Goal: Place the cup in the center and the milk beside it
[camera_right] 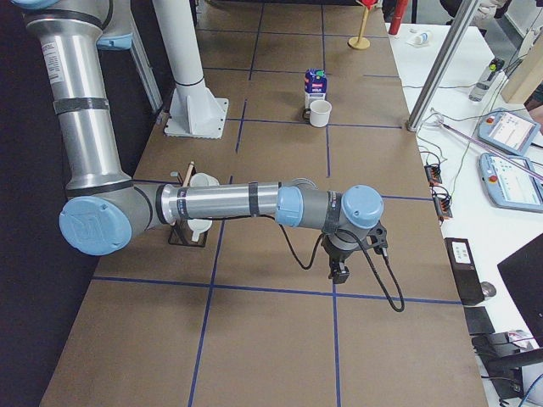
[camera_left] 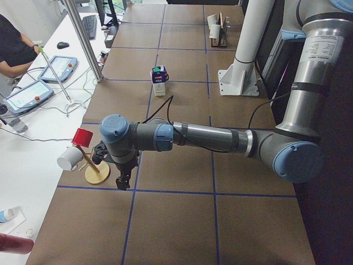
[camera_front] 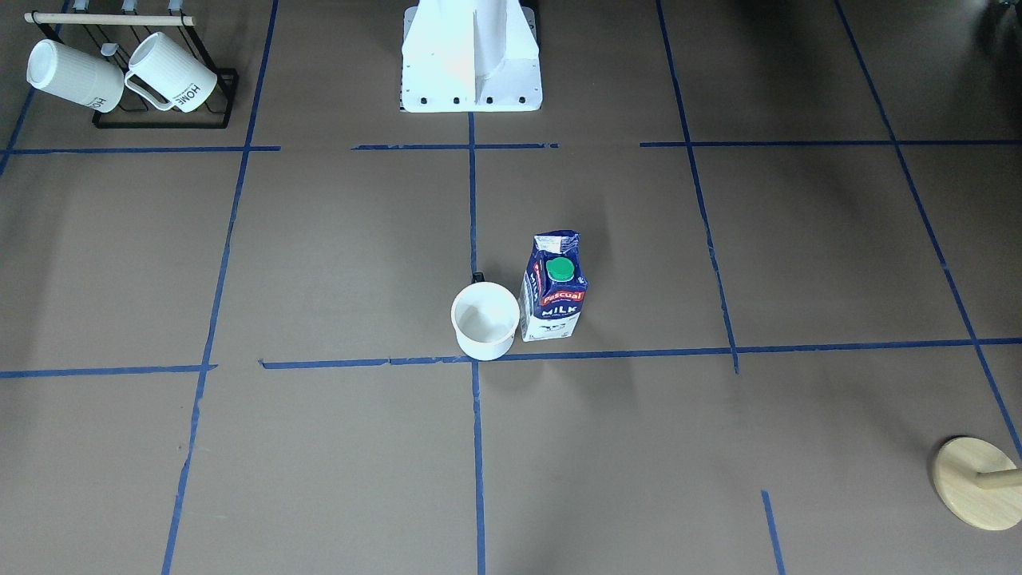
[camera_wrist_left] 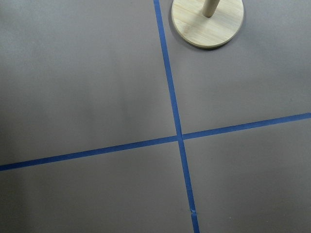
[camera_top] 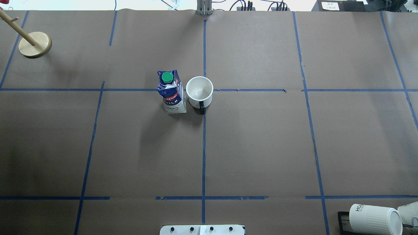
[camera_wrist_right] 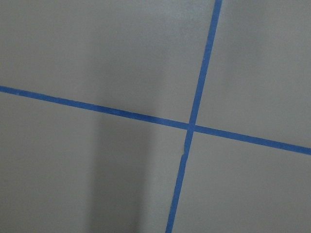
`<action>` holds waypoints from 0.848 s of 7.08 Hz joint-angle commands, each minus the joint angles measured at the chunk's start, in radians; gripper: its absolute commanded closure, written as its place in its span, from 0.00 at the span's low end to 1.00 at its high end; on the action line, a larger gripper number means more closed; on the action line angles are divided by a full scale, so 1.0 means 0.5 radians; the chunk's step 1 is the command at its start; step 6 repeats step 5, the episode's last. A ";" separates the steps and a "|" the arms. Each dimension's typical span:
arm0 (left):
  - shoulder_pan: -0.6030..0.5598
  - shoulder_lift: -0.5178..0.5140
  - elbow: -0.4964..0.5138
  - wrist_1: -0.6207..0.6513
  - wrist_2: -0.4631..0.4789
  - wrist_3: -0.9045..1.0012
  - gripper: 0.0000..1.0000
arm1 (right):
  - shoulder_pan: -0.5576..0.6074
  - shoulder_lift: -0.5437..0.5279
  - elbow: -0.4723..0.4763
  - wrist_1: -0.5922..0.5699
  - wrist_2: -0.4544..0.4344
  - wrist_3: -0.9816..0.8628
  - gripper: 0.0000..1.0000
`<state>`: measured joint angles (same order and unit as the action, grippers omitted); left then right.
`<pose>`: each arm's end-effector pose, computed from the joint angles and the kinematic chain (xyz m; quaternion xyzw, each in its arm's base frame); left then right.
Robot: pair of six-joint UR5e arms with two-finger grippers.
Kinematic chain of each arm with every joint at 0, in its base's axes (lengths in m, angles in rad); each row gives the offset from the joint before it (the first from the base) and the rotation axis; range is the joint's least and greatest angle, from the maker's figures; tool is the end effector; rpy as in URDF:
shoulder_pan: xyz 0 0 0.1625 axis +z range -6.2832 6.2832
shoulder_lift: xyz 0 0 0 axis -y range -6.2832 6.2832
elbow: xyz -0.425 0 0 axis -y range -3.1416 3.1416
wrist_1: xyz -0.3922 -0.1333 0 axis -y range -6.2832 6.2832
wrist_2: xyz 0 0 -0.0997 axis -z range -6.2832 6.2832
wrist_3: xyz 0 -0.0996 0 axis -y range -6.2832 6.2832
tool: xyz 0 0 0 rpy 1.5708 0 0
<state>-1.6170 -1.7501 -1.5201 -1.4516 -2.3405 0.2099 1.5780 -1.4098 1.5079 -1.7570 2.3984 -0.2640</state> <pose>-0.0900 -0.5616 0.6010 0.0523 0.3718 0.0775 0.9236 0.0639 -0.5514 0.6195 0.0144 -0.4035 -0.0996 0.9094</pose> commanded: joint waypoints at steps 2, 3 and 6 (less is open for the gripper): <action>0.031 0.003 0.000 0.157 0.002 -0.006 0.00 | -0.005 -0.003 -0.006 0.001 -0.179 -0.015 0.00; 0.031 0.003 -0.015 0.160 -0.004 -0.002 0.00 | -0.005 -0.003 0.000 0.001 -0.176 -0.012 0.00; 0.034 -0.028 -0.037 0.136 -0.010 0.016 0.00 | -0.023 0.003 -0.006 -0.002 -0.176 0.012 0.00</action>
